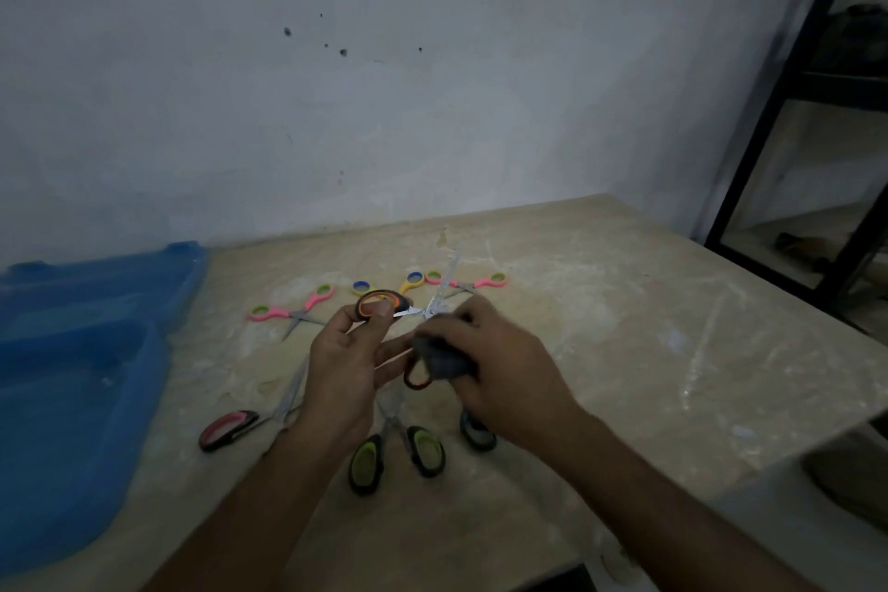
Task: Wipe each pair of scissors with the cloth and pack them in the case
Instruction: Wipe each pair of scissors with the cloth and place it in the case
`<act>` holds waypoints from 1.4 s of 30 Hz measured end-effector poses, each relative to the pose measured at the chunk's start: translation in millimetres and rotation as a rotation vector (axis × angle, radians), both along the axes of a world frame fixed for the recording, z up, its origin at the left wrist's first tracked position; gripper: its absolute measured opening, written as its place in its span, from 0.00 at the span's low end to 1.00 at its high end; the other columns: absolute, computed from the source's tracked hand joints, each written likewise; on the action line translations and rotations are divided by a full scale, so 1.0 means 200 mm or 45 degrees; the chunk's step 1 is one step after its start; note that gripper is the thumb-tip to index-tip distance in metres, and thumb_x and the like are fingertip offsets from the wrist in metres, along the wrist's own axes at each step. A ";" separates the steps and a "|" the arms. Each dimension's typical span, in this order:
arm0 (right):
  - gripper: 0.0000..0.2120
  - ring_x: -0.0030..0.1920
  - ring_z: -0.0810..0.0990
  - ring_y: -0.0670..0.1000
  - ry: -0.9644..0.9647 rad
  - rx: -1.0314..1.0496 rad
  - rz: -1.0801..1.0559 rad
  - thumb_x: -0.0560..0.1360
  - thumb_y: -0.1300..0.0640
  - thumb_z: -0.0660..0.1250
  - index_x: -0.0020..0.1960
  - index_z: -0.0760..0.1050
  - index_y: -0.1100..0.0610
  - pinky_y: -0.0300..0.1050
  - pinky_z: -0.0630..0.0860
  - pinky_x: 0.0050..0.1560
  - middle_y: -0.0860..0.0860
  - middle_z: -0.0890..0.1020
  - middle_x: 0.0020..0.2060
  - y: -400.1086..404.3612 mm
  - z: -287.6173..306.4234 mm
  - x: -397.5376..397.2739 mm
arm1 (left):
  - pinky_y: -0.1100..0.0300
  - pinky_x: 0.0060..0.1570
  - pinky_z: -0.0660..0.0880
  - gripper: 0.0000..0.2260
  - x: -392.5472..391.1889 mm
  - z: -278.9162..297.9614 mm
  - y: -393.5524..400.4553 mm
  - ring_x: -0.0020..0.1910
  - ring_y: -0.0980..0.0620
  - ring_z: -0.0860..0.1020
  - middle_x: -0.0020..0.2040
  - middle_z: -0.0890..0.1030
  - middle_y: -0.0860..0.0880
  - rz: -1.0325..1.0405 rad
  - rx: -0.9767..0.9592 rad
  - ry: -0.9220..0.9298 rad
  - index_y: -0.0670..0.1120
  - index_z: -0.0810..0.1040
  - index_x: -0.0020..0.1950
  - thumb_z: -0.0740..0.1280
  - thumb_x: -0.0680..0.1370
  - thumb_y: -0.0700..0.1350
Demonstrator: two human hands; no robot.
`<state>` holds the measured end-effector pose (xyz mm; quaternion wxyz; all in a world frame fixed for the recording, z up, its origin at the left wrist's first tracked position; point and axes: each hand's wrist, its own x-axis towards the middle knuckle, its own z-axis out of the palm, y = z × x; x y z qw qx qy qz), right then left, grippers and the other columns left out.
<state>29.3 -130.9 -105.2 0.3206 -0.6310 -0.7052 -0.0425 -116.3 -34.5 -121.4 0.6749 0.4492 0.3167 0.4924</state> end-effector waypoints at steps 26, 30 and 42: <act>0.20 0.34 0.76 0.57 -0.046 0.175 -0.403 0.70 0.60 0.68 0.62 0.77 0.52 0.47 0.73 0.26 0.56 0.75 0.53 0.03 0.02 0.05 | 0.56 0.37 0.83 0.04 -0.02 0.02 0.01 0.47 0.42 0.87 0.51 0.87 0.45 0.080 0.022 0.006 0.46 0.80 0.50 0.66 0.82 0.41; 0.22 0.36 0.80 0.60 -0.199 0.095 -0.257 0.70 0.58 0.66 0.64 0.71 0.50 0.45 0.72 0.24 0.58 0.76 0.52 0.06 -0.01 -0.04 | 0.54 0.39 0.83 0.04 -0.02 0.03 0.00 0.47 0.42 0.87 0.52 0.87 0.44 0.039 0.016 0.000 0.45 0.80 0.52 0.65 0.82 0.42; 0.25 0.36 0.79 0.59 -0.216 0.075 -0.240 0.67 0.60 0.74 0.63 0.75 0.51 0.43 0.66 0.25 0.57 0.75 0.53 0.07 0.00 -0.09 | 0.57 0.37 0.83 0.05 -0.03 0.04 0.00 0.44 0.46 0.87 0.50 0.88 0.46 0.062 0.004 -0.021 0.43 0.80 0.53 0.65 0.82 0.41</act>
